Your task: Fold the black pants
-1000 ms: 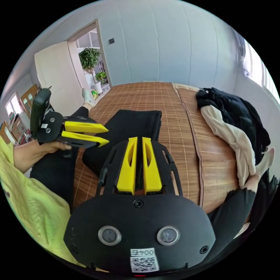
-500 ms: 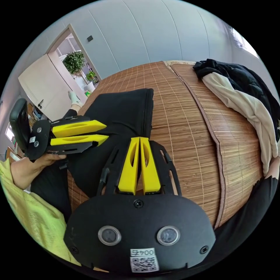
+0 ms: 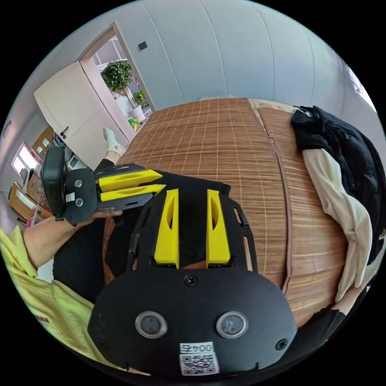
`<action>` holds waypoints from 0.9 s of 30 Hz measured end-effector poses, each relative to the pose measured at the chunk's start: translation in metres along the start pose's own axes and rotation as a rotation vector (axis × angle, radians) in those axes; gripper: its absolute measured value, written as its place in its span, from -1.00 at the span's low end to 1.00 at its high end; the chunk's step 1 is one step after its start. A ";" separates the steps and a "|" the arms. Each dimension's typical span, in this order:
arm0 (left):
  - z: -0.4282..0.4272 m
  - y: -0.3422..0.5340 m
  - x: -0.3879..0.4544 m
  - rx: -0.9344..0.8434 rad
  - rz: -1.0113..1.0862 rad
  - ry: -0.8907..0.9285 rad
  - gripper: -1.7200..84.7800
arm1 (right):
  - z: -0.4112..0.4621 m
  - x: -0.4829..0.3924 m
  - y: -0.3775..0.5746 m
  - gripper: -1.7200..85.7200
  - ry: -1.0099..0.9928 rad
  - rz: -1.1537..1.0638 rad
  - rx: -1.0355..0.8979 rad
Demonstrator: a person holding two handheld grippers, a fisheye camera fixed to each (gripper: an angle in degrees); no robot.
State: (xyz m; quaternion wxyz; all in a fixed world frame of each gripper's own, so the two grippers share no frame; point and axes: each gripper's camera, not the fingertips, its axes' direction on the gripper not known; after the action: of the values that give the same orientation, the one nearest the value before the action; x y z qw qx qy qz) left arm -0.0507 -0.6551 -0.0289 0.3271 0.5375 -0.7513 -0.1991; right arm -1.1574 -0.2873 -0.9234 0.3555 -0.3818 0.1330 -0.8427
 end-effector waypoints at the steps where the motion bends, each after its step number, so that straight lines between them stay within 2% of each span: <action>1: 0.014 0.002 -0.001 -0.026 -0.013 0.044 -0.86 | 0.016 0.001 -0.007 -0.74 -0.005 0.011 -0.009; 6: 0.048 0.021 -0.007 0.000 -0.162 0.214 -0.89 | 0.082 0.016 0.004 -0.81 0.049 0.084 -0.047; 11: 0.049 0.029 0.026 0.038 -0.108 0.075 -0.91 | 0.105 0.005 0.010 -0.82 0.120 0.054 -0.062; 15: 0.049 0.042 0.020 0.078 -0.194 0.166 -0.91 | 0.114 0.009 0.020 -0.82 0.097 0.068 -0.043; 18: 0.030 0.050 -0.002 0.057 -0.289 0.306 -0.90 | 0.109 0.024 0.025 -0.77 -0.013 0.116 -0.051; 20: -0.003 0.067 -0.007 0.144 -0.320 0.281 -0.90 | 0.077 0.034 0.040 -0.63 -0.164 0.180 0.021; 21: -0.029 0.084 -0.005 0.200 -0.313 0.263 -0.89 | 0.067 0.034 0.048 -0.60 -0.176 0.189 0.046; 24: -0.083 0.137 0.018 0.268 -0.285 0.247 -0.88 | 0.028 0.032 0.110 -0.59 -0.256 0.250 0.137; 27: -0.121 0.188 0.067 0.244 -0.205 0.203 -0.86 | 0.017 0.028 0.197 -0.60 -0.385 0.414 0.182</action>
State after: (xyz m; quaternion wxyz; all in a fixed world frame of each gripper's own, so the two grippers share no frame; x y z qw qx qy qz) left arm -0.1065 -0.6477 0.1973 0.3114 0.6643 -0.6744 -0.0835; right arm -1.0594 -0.4468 -0.9943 0.5715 -0.4656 0.0620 -0.6728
